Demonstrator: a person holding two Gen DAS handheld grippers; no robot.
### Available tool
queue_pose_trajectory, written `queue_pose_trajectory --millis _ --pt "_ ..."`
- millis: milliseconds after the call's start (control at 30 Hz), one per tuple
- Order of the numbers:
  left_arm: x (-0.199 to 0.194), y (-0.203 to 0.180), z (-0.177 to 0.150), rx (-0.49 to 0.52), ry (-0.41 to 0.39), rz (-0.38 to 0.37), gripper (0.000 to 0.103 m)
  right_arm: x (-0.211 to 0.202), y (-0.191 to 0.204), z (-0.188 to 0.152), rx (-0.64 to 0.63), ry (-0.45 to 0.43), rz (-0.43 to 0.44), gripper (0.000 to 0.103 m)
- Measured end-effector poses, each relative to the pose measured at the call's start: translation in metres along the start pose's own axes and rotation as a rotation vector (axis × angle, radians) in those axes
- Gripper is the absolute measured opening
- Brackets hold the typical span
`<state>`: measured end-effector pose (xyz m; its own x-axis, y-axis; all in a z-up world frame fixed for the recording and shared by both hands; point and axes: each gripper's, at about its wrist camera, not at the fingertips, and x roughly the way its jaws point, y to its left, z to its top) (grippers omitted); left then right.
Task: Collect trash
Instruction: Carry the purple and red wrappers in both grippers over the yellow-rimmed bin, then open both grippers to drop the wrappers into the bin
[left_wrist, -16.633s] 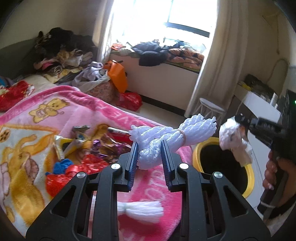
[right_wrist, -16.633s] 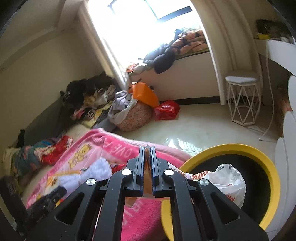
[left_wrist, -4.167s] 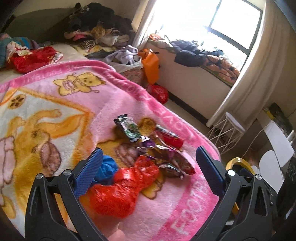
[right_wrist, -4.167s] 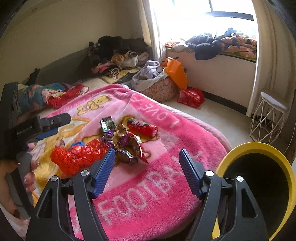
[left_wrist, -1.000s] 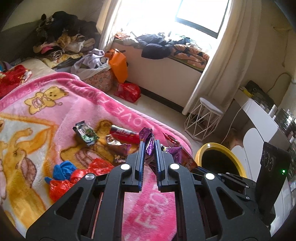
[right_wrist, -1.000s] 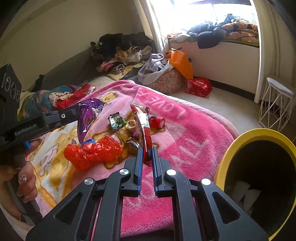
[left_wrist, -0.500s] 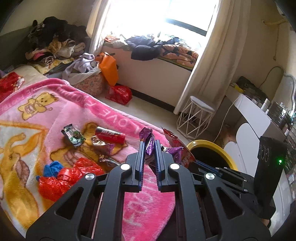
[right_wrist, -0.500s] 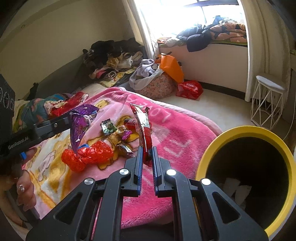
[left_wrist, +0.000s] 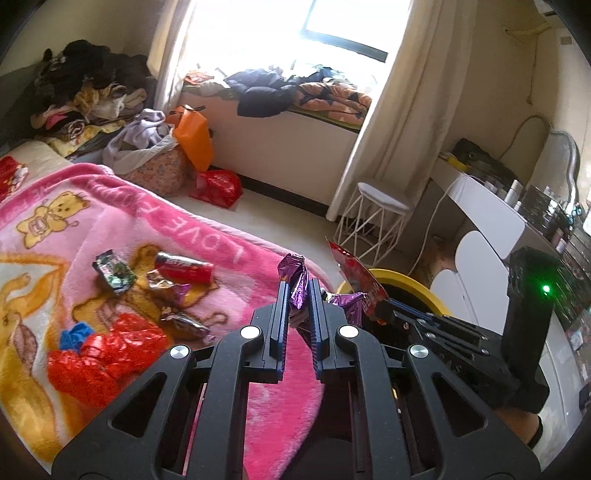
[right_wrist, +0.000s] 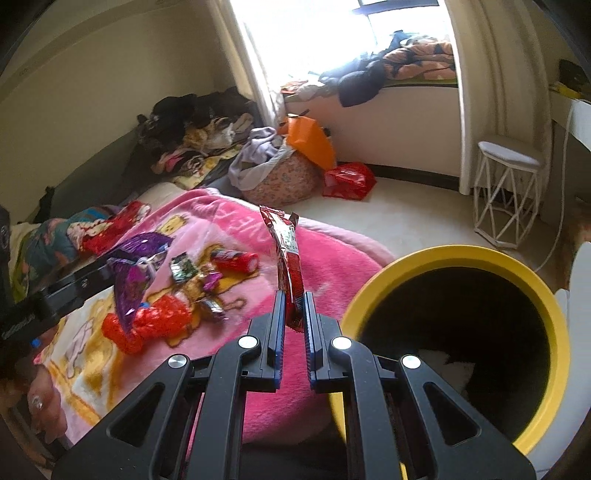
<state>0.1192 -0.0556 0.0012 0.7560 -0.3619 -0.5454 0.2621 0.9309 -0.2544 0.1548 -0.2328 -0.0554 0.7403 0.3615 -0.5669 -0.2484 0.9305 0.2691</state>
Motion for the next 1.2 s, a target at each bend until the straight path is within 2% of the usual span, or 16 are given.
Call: queue_pose_trajectory --millis 733,1200 --pt "0.042 -0.064 -0.008 0.089 0.041 -0.101 0.007 -0.023 -0.079 -0.004 0.144 -0.04 -0.164 0.009" --pt "0.089 -0.091 -0.023 0.126 0.106 -0.132 0.007 -0.019 -0.125 -0.017 0.207 0.001 -0.248 0.009"
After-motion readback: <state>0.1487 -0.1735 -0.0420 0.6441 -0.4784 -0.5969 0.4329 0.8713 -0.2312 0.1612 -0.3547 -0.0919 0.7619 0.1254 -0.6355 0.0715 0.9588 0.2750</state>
